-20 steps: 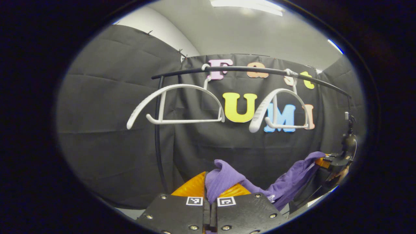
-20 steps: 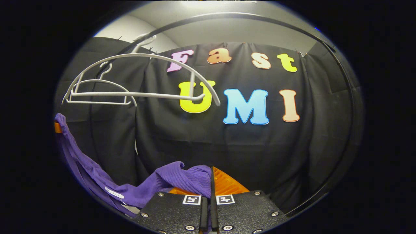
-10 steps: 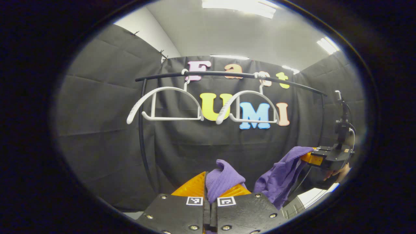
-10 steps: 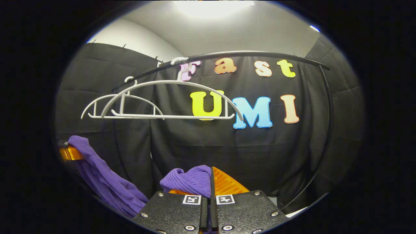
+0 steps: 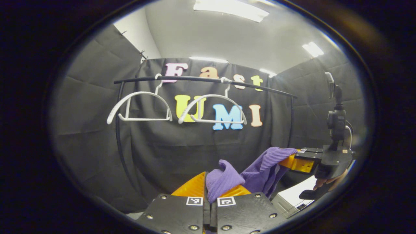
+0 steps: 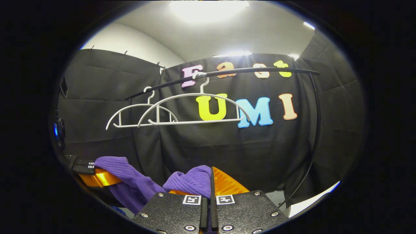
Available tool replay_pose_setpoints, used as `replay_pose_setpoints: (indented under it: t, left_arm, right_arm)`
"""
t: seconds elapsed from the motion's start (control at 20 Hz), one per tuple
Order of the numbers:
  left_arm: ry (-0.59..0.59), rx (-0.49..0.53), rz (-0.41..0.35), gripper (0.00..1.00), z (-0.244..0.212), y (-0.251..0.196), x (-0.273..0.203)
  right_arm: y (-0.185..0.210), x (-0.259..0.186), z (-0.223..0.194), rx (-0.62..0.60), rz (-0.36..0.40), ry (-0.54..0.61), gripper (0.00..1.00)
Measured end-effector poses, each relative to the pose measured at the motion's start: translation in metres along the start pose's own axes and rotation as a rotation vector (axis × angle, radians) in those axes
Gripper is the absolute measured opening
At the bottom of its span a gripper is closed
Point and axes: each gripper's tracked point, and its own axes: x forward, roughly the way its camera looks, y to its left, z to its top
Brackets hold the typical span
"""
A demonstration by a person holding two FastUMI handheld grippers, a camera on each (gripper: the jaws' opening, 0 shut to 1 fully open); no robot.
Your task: Grasp the clothes on the hanger with both hands and then place them into the laundry hamper below.
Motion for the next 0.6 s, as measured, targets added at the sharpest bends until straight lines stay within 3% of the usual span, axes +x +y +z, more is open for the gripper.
replay_pose_setpoints:
  t: [0.2, 0.25, 0.3, 0.35, 0.4, 0.6]
  left_arm:
    - [0.04, -0.021, -0.034, 0.01, -0.031, -0.02, 0.001]
    - [0.052, -0.027, -0.04, 0.06, -0.041, -0.025, 0.003]
    - [0.066, -0.03, -0.041, 0.01, -0.051, -0.026, 0.005]
    - [0.082, -0.029, -0.039, 0.06, -0.06, -0.029, 0.008]
    - [0.098, -0.029, -0.037, 0.01, -0.07, -0.029, 0.009]
    - [0.168, -0.054, -0.034, 0.01, -0.116, -0.029, 0.01]
  right_arm:
    - [0.0, -0.018, -0.039, 0.029, -0.004, 0.076, 0.03]
    - [-0.003, -0.021, -0.05, 0.043, -0.01, 0.098, 0.03]
    - [-0.005, -0.022, -0.061, 0.052, -0.016, 0.115, 0.03]
    - [-0.008, -0.023, -0.071, 0.055, -0.025, 0.134, 0.03]
    - [-0.011, -0.025, -0.081, 0.056, -0.032, 0.157, 0.02]
    - [-0.02, -0.032, -0.126, 0.051, -0.068, 0.245, 0.03]
